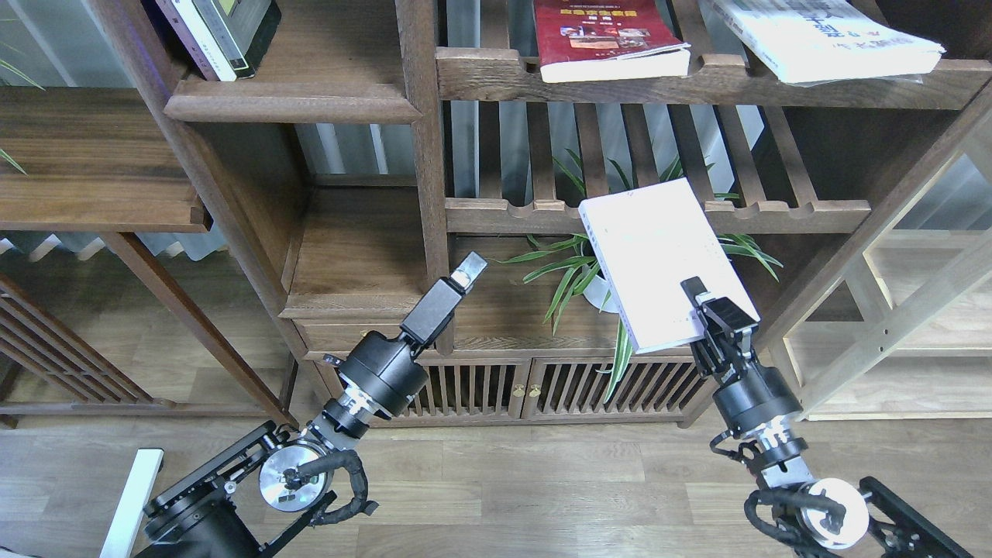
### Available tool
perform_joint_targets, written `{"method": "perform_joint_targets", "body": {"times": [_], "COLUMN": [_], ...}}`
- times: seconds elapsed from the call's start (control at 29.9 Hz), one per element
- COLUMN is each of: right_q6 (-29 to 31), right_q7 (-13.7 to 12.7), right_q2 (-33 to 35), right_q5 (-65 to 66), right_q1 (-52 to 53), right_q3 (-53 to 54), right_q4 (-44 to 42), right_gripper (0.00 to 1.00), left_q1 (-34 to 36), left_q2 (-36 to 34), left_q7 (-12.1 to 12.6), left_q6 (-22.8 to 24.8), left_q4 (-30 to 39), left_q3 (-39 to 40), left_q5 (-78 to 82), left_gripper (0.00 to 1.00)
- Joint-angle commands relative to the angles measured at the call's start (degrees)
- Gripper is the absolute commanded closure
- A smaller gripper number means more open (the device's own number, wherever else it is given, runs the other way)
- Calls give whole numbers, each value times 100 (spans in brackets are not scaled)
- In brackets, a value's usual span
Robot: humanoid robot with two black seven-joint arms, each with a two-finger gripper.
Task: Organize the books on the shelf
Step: 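Bring the white book toward the left gripper and grasp it with left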
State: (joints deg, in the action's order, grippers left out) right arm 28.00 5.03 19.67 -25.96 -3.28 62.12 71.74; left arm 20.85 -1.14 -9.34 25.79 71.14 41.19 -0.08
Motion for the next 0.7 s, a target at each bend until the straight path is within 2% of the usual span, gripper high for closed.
{"method": "perform_joint_targets", "body": {"times": [0.0, 0.4, 0.67], "right_q6": [0, 0, 0], "right_q7": [-2, -2, -10], "right_q2": [-7, -85, -147], "right_q5": [3, 12, 38], "right_q1": [-94, -94, -24], "right_q3": [-7, -86, -385], "right_q4": [42, 121, 174], "right_gripper": [96, 96, 96], "left_q1": [42, 543, 684], "left_q2": [70, 114, 114], "left_q7": [63, 81, 186], "left_q6": [-82, -74, -47], "left_q4": [-83, -1128, -1243], "left_q3": [-32, -40, -128], "left_q5": [-1, 17, -1], "left_gripper": [1, 1, 1]}}
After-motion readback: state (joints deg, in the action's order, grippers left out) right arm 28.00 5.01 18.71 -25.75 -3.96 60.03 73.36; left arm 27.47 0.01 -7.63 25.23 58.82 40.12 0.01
